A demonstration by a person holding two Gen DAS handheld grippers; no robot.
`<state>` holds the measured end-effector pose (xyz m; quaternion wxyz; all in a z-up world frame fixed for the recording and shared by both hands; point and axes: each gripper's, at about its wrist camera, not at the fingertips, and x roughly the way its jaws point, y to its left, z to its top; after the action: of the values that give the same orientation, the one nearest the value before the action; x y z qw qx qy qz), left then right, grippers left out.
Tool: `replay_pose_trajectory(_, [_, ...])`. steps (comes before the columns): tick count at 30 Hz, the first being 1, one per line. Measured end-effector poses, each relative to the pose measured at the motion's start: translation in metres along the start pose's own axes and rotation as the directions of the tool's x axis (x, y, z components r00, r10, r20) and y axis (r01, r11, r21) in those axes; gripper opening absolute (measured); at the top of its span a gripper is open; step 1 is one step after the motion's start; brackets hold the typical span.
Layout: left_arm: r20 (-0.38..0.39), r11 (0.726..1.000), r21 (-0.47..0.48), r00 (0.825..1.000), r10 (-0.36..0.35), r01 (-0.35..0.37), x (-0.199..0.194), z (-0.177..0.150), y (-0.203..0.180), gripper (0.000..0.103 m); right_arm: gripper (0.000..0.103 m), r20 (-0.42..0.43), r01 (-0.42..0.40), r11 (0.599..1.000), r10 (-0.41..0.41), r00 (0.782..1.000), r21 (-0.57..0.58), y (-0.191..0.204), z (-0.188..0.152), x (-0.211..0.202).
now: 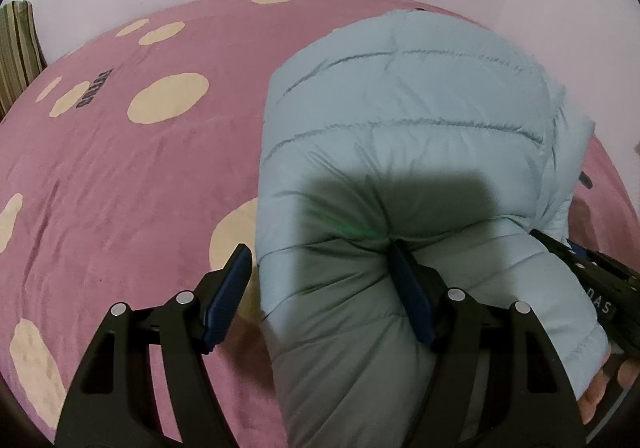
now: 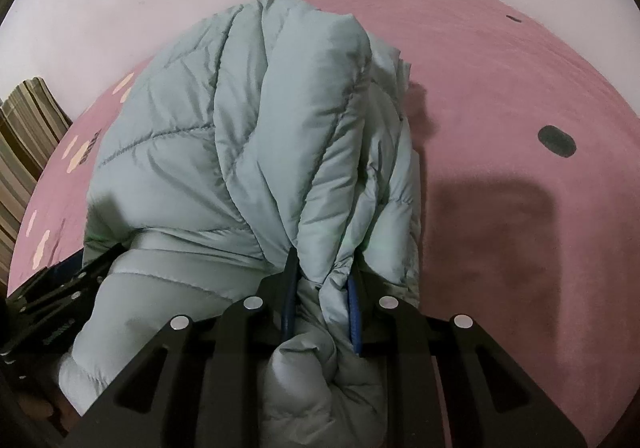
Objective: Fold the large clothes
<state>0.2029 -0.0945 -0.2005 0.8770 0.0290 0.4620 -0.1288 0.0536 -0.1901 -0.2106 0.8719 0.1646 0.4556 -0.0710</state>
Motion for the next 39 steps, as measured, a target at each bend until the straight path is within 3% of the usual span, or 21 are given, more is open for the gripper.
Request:
replay_pose_trajectory(5, [0.035, 1.0, 0.007, 0.999, 0.001, -0.002, -0.022, 0.001, 0.004, 0.071, 0.023, 0.019, -0.029, 1.0, 0.029, 0.999, 0.009, -0.007, 0.001, -0.015])
replay_pose_trajectory(11, [0.098, 0.999, -0.04, 0.995, 0.004, 0.0, -0.06, 0.001, 0.023, 0.071, 0.023, 0.079, -0.002, 1.0, 0.003, 0.997, -0.005, -0.002, 0.004, -0.056])
replay_pose_trajectory(18, [0.139, 0.997, -0.072, 0.99, -0.012, 0.023, -0.072, 0.035, 0.031, 0.071, 0.023, 0.166, -0.017, 0.999, 0.024, 0.986, -0.047, 0.023, 0.04, -0.087])
replay_pose_trajectory(24, [0.094, 0.997, -0.057, 0.995, -0.039, 0.044, -0.056, 0.06, 0.011, 0.071, 0.023, 0.135, 0.012, 0.999, -0.005, 0.991, -0.053, 0.034, 0.066, -0.06])
replay_pose_trajectory(28, [0.04, 0.999, -0.033, 0.999, 0.008, -0.006, -0.026, 0.067, 0.0, 0.071, 0.023, 0.103, 0.081, 0.995, -0.074, 0.992, -0.065, 0.03, 0.069, -0.035])
replay_pose_trajectory(33, [0.001, 0.999, -0.034, 1.0, 0.022, -0.021, 0.002, 0.065, -0.001, 0.072, 0.023, 0.06, 0.092, 0.994, -0.089, 0.994, -0.055, 0.018, 0.067, -0.005])
replay_pose_trajectory(39, [0.008, 0.998, -0.025, 0.999, 0.05, -0.049, 0.022, 0.056, -0.005, 0.078, 0.023, 0.053, 0.105, 0.992, -0.102, 0.993, -0.067, 0.017, 0.058, 0.022])
